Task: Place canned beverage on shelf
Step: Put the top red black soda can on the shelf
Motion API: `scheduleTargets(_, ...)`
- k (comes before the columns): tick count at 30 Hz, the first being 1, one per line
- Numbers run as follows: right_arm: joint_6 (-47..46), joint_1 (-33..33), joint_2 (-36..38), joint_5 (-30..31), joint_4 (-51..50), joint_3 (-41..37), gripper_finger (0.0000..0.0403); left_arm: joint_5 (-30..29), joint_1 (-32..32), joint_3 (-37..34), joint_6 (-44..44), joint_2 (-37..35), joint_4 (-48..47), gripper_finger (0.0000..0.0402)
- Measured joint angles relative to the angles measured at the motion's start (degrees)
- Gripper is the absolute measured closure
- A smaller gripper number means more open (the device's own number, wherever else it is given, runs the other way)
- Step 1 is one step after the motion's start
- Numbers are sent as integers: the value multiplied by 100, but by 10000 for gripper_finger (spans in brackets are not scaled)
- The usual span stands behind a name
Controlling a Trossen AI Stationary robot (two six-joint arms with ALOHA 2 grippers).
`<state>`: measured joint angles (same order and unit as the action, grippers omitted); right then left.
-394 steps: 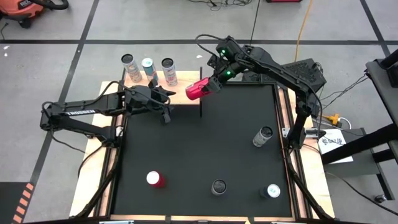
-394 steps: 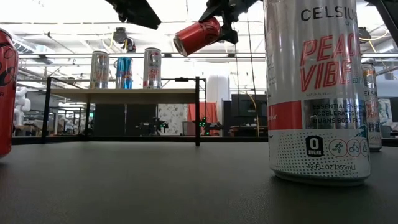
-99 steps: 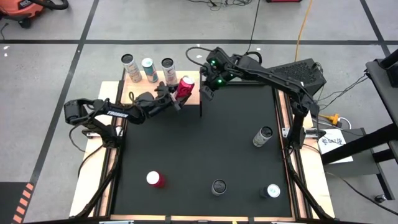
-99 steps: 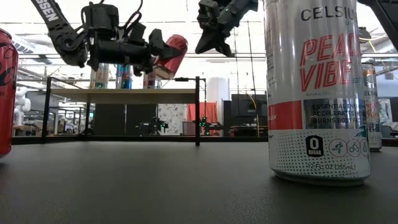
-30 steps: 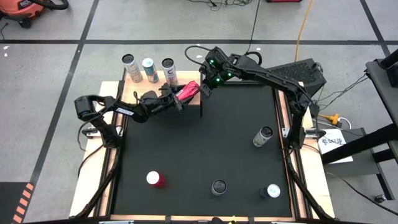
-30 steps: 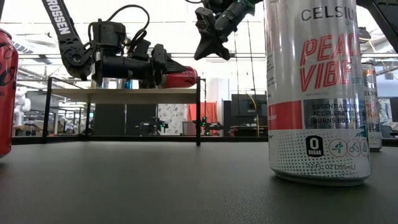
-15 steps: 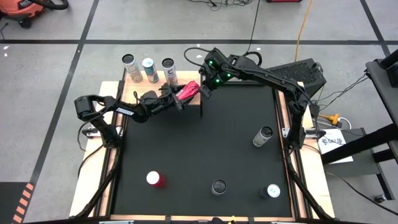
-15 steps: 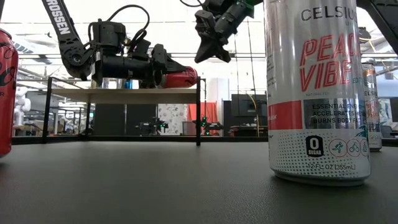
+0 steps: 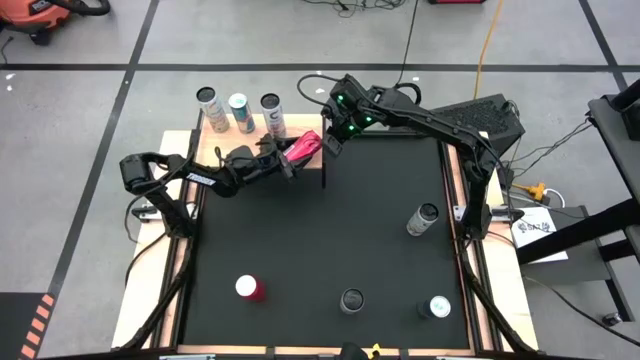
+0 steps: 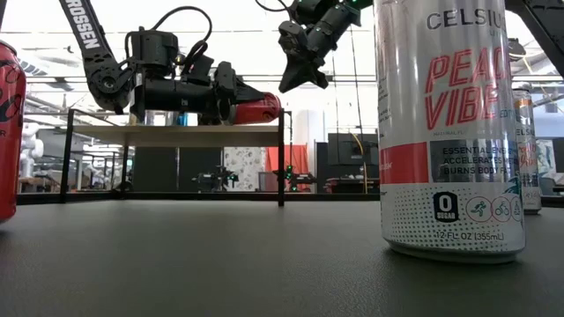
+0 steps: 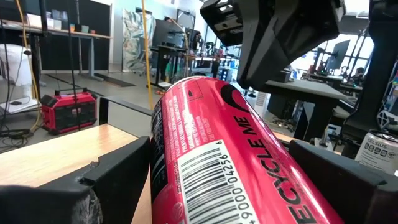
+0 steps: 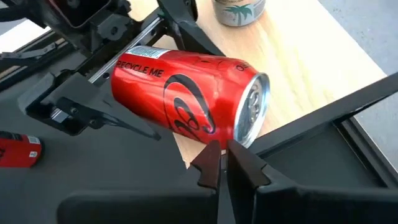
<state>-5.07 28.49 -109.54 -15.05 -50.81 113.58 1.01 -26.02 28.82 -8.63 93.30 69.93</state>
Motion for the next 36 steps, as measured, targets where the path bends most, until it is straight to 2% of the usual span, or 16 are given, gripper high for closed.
scheduleTargets(10, 340, 0, -2, -26, -6, 0, 304, 75, 0, 0, 1, 0, 0, 26)
scheduleTargets(16, 480, 7, 0, -741, -23, 0, 242, 286, -25, 0, 14, 0, -20, 26)
scheduleTargets(19, 549, 5, -1, -779, -14, 0, 220, 347, -56, 0, 3, 0, -24, 26)
scheduleTargets(26, 396, 42, -211, -782, -30, 1, 197, 382, -79, 0, 5, 2, -54, 26)
scheduleTargets(36, 435, 40, -365, -459, -53, -13, 195, 505, -210, 24, 16, 7, -343, 26)
